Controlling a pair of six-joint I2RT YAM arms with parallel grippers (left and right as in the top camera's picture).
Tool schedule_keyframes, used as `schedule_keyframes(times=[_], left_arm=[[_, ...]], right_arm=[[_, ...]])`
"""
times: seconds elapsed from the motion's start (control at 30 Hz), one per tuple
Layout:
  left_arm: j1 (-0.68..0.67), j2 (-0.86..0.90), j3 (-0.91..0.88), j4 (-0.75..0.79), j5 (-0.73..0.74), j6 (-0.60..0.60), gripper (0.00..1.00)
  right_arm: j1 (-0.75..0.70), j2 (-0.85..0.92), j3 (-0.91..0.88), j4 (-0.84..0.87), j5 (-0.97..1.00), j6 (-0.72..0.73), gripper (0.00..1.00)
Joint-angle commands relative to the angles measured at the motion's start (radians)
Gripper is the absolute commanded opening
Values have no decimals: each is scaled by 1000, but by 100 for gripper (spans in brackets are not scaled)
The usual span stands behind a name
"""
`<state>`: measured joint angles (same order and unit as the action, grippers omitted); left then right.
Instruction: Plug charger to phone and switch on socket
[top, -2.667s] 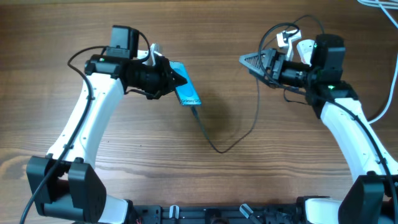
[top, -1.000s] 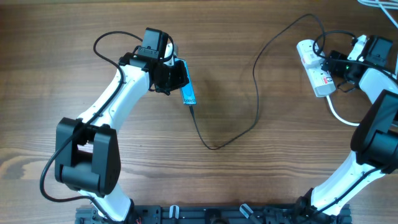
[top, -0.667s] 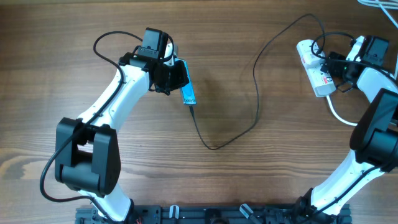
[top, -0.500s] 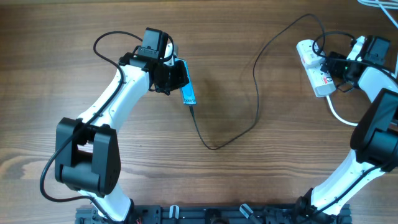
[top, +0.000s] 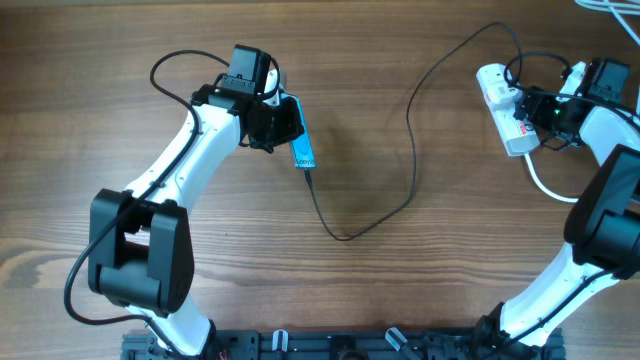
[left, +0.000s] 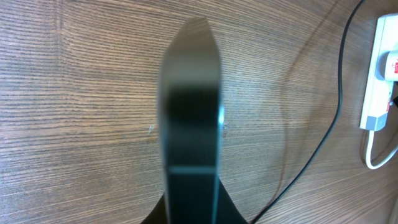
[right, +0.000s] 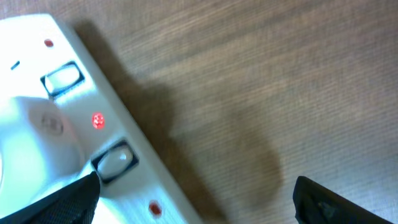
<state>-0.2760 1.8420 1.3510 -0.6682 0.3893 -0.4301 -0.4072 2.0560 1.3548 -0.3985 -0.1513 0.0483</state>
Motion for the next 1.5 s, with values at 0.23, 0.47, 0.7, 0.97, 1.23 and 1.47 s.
schedule_keyframes(times=[0.23, 0.47, 0.7, 0.97, 1.23, 1.47], left_arm=[[-4, 5, 8, 6, 13, 31, 4], [65, 4, 8, 132, 689, 31, 4], [92, 4, 8, 274, 1158, 31, 4], [92, 4, 8, 288, 1188, 23, 4], [92, 4, 8, 357, 1188, 23, 4], [97, 4, 8, 434, 1188, 23, 4]], right_arm=[[32, -446, -25, -488, -349, 60, 89], [255, -443, -28, -679, -856, -257, 86], [501, -443, -28, -452, -982, -72, 77], [752, -443, -28, -144, -858, 200, 56], [780, -438, -29, -128, -798, 380, 40], [780, -427, -29, -190, -798, 400, 44]])
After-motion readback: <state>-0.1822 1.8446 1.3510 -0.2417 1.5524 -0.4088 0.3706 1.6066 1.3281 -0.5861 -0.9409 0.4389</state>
